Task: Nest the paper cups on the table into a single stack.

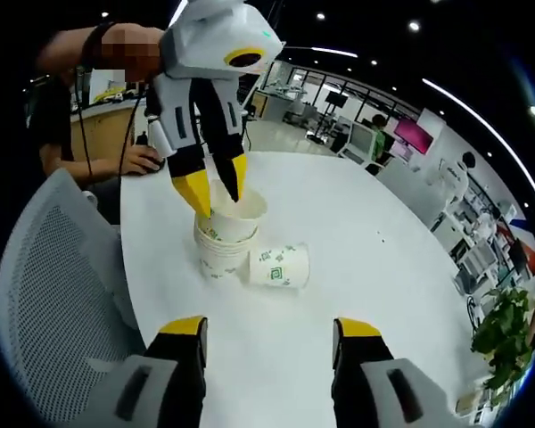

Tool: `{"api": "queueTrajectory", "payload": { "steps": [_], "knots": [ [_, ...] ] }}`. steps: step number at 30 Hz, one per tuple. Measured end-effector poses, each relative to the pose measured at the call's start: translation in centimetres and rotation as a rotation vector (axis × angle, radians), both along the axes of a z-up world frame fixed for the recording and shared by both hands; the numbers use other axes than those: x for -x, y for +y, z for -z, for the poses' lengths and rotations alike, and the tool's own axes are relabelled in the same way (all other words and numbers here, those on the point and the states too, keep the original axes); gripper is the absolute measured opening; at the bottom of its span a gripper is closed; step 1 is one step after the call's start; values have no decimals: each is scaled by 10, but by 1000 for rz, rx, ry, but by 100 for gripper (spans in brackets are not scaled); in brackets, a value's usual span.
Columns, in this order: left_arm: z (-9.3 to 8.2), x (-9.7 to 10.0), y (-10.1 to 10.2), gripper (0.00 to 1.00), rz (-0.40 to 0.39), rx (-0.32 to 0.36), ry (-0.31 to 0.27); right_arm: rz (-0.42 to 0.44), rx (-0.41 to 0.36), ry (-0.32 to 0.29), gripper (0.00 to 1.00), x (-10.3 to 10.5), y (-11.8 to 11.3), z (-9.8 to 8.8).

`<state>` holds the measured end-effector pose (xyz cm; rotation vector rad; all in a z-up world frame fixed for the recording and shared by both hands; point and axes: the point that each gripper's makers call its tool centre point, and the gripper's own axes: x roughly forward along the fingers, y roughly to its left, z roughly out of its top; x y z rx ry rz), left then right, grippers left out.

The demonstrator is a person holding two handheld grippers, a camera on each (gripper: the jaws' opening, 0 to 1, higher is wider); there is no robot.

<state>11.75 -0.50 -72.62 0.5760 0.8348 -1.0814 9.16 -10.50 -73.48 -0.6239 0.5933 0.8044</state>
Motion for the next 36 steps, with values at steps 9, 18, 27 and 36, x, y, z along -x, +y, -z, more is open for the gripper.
{"api": "queueTrajectory", "payload": {
  "steps": [9, 18, 27, 36],
  "knots": [
    [-13, -1, 14, 31, -123, 131, -2, 16, -44, 25, 56, -8, 4, 0],
    [-15, 7, 41, 33, -248, 198, 1, 50, -121, 62, 55, -38, 6, -3],
    [-9, 23, 67, 37, -345, 217, 3, 98, -200, 140, 55, -71, 1, 4],
    [-2, 37, 82, 37, -416, 235, 20, 40, -176, 207, 55, -93, 10, 20]
  ]
}}
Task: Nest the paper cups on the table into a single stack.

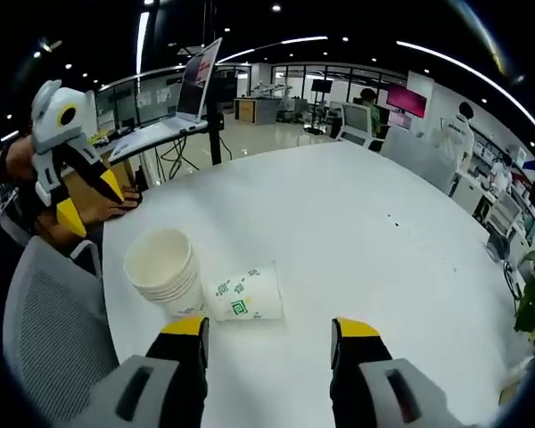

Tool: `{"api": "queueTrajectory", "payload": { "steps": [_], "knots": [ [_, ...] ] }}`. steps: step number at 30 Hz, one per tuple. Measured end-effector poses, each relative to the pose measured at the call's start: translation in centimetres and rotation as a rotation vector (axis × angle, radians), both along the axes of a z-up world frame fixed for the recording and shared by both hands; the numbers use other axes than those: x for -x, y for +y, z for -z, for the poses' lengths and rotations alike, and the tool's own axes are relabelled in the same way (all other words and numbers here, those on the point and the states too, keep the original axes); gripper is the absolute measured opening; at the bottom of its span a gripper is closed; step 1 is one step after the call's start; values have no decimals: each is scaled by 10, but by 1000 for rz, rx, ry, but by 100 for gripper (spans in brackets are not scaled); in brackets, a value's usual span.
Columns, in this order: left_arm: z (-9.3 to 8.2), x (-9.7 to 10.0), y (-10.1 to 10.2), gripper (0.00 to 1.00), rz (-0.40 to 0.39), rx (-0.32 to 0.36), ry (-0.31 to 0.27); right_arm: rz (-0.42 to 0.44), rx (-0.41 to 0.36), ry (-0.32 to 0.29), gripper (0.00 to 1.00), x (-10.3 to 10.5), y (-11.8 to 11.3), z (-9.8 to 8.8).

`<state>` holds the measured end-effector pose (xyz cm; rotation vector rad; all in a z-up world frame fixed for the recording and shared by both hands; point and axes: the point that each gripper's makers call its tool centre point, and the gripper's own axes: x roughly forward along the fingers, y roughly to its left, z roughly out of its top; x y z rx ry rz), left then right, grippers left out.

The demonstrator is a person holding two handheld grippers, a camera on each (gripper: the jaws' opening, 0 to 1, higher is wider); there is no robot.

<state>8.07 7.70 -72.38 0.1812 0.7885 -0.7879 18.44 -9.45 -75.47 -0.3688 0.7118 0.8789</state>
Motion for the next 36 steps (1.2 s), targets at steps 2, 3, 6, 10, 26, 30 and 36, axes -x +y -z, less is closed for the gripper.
{"api": "queueTrajectory", "payload": {
  "steps": [2, 3, 6, 10, 26, 30, 36],
  "knots": [
    [0, 3, 4, 37, -13, 0, 4, -35, 14, 21, 56, -7, 3, 8],
    [0, 4, 5, 37, -19, -1, 5, -54, 34, 28, 57, -4, 7, 8],
    [-2, 7, 12, 37, -36, 0, 4, -86, 67, 36, 57, -9, 11, 20],
    [-1, 9, 19, 37, -57, -4, 6, -112, 59, 64, 58, -12, 19, 31],
    [4, 25, 33, 36, -111, -30, 41, -310, 130, 82, 45, -8, 41, 62],
    [5, 23, 35, 36, -122, -32, 44, -285, 134, 81, 37, -10, 37, 62],
    [7, 19, 30, 35, -109, -40, 48, -233, 89, 77, 31, -27, 31, 60]
  ]
}}
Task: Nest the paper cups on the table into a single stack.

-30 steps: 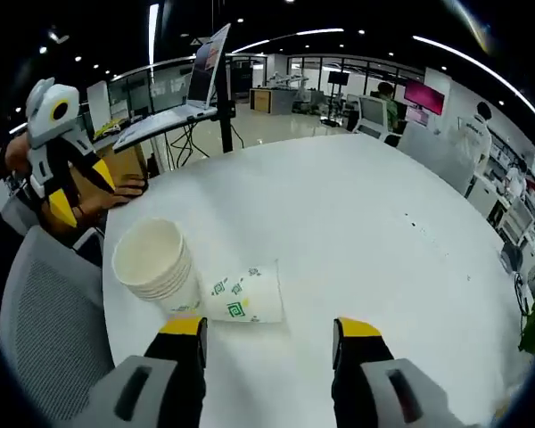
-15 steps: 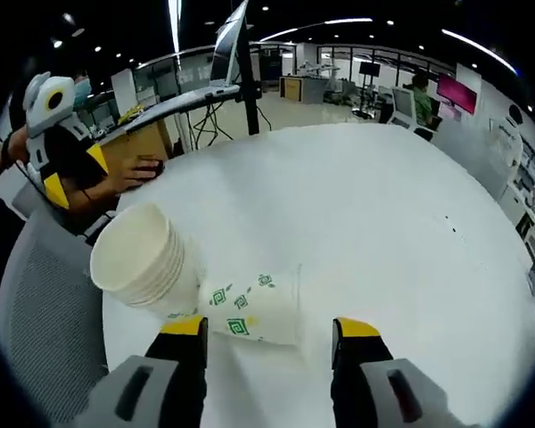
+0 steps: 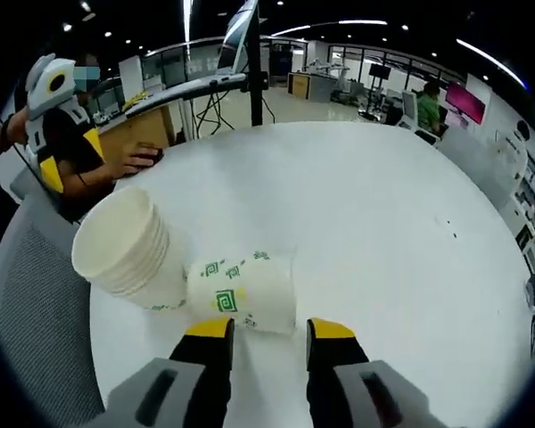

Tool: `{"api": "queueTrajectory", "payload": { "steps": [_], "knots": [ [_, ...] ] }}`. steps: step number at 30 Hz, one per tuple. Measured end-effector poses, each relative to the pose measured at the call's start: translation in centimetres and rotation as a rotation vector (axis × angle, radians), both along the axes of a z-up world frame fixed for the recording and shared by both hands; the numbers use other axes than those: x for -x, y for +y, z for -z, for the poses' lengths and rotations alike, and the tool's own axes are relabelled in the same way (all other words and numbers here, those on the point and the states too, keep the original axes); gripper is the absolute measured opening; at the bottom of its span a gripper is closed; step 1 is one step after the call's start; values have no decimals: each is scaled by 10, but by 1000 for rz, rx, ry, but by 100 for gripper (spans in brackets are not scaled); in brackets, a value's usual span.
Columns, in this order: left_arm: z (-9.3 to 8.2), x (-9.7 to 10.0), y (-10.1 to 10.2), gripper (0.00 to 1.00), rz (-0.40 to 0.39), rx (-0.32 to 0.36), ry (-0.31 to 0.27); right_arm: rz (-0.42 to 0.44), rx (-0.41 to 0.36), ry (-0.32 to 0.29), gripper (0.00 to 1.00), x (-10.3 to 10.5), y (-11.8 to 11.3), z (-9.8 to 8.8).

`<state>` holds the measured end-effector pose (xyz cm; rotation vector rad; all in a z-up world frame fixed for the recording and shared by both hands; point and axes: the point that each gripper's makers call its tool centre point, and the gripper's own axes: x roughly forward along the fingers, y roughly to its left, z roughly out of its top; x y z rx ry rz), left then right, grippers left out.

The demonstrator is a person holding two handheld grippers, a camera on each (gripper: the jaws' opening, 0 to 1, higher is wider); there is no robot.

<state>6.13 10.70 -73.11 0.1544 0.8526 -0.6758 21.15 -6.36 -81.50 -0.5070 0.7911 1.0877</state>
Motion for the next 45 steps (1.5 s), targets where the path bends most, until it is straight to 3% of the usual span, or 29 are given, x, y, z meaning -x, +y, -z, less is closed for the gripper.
{"api": "queueTrajectory", "payload": {
  "steps": [3, 8, 11, 25, 31, 35, 40, 45],
  "knots": [
    [0, -2, -4, 35, 11, -2, 0, -40, 1, -5, 35, 5, 4, -2],
    [3, -2, -7, 35, 30, -15, 2, -150, 47, -51, 55, 13, 12, 0],
    [4, -2, -7, 35, 32, -15, 9, -189, 63, -64, 60, 15, 20, 4],
    [13, -5, 6, 35, -6, -22, 28, -162, 44, -87, 62, -5, 53, 5],
    [6, -46, 7, 40, -144, 123, 33, -170, 61, -91, 61, -2, 54, 6],
    [8, -86, 5, 44, -261, 220, 63, -157, 62, -91, 61, -1, 50, 3],
    [25, -129, 1, 47, -372, 244, 131, -106, 54, -93, 61, -5, 38, -2],
    [41, -157, -26, 50, -359, 251, 173, -64, 49, -93, 60, -6, 28, -6]
  ]
}}
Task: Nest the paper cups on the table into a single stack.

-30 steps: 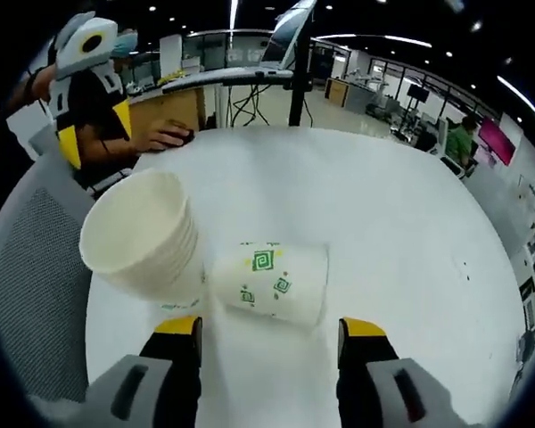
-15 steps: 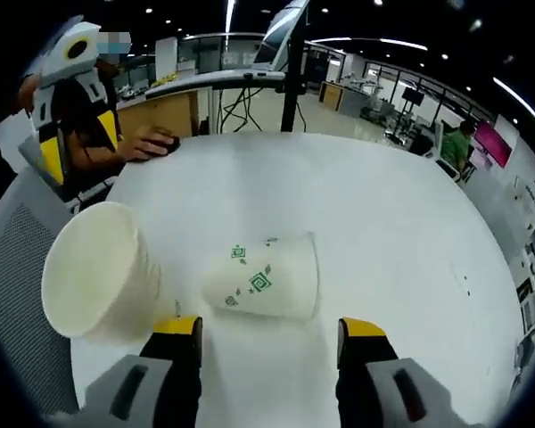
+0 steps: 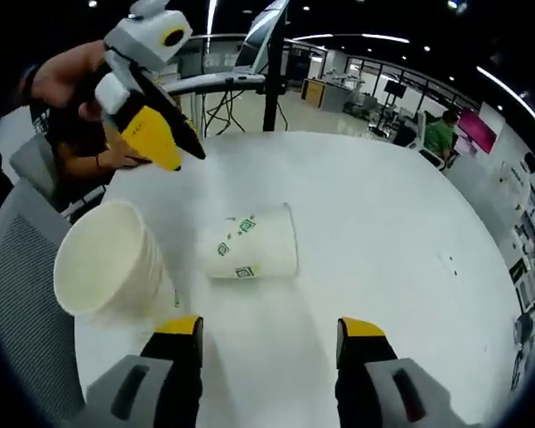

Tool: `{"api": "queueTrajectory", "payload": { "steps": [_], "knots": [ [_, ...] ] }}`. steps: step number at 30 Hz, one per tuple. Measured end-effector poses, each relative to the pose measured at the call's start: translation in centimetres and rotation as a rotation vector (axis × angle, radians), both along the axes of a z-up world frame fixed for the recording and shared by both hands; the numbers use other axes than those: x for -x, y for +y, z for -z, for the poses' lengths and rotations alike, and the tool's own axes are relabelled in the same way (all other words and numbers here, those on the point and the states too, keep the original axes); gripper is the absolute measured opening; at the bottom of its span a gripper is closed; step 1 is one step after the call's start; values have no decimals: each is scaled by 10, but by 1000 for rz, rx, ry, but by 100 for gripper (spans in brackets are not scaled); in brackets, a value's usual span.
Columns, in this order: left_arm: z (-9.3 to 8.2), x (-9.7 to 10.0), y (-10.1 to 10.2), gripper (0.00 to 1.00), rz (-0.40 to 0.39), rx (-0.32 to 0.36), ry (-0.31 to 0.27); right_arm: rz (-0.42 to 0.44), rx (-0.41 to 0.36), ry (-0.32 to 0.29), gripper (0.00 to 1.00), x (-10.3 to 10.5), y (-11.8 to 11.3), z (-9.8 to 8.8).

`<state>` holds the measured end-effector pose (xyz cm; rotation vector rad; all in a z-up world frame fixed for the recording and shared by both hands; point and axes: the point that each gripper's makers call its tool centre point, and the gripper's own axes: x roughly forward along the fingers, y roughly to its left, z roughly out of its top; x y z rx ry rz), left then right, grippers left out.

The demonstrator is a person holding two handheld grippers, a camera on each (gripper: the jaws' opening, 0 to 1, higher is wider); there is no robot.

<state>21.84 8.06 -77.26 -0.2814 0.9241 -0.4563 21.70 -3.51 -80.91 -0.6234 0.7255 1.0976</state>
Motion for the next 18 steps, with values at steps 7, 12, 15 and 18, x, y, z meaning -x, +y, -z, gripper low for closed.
{"api": "queueTrajectory", "payload": {
  "steps": [7, 12, 15, 18],
  "knots": [
    [44, -11, -26, 55, 48, -99, 77, 77, -9, 14, 60, 9, -19, 2],
    [61, -9, -36, 50, 95, -164, 98, 115, -32, 30, 60, 15, -25, 5],
    [68, -10, -33, 38, 80, -181, 120, 123, -19, 39, 59, 19, -32, 9],
    [66, -12, -35, 38, 80, -173, 111, 125, -13, 37, 59, 22, -39, 5]
  ]
}}
